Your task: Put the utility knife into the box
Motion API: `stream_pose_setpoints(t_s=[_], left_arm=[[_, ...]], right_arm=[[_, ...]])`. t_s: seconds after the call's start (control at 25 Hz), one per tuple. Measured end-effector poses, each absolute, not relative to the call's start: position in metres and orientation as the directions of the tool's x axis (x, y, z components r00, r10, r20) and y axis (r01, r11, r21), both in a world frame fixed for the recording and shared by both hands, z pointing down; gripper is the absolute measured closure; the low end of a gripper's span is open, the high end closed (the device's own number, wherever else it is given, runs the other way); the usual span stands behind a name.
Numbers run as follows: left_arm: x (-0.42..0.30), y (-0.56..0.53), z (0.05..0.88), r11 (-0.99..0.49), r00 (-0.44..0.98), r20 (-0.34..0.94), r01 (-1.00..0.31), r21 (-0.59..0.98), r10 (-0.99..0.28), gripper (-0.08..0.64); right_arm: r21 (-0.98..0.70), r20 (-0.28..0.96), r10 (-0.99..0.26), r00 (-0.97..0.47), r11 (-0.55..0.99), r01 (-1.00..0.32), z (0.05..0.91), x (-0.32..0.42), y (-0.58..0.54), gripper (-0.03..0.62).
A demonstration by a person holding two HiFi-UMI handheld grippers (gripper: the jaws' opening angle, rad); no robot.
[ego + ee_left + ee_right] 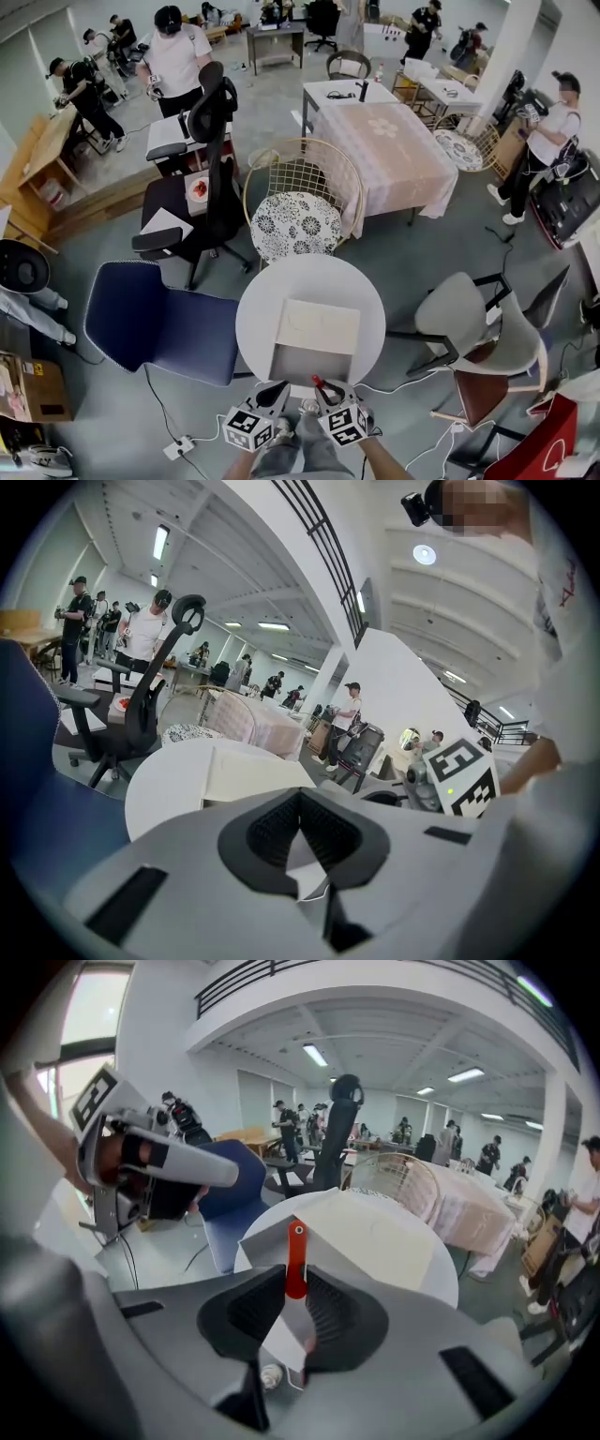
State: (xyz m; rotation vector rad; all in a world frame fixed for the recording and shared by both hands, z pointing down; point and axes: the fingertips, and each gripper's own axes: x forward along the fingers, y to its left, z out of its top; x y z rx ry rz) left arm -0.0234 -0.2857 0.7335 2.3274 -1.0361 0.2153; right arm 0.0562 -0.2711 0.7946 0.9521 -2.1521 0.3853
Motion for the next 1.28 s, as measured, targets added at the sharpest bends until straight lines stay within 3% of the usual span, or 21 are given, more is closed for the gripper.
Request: stream_pose_setpoints(t_s=[0.2, 0.4, 0.64, 1.28], left_arm=[[-0.029, -0.284, 0.734, -0.52, 0.675, 0.369, -0.732, 0.44, -0.638, 0.548], [-0.031, -0.278, 0.739, -0.509, 0.672, 0.377, -0.735, 0.448, -0.637, 0.548], [-0.038, -0.277, 0.74, -0.492, 0.658, 0.383, -0.746, 0.449, -0.649, 0.548], [-0.048, -0.267, 0.742, -0.459, 0.638, 0.397, -0.761, 0.459, -0.66, 0.548]], right_arm=[[0.256, 0.799, -0.473, -0.371, 0.826, -0.502, 0.816, 0.055, -0.266, 0.515], [0.426, 0.841, -0.475, -0.259, 0.876, -0.225, 0.84, 0.06, -0.259, 0.515], [0.353, 0.863, -0.427, -0.269, 0.892, -0.281, 0.846, 0.06, -0.263, 0.515], [0.222, 0.931, -0.28, -0.232, 0.943, -0.247, 0.888, 0.047, -0.311, 0.515]])
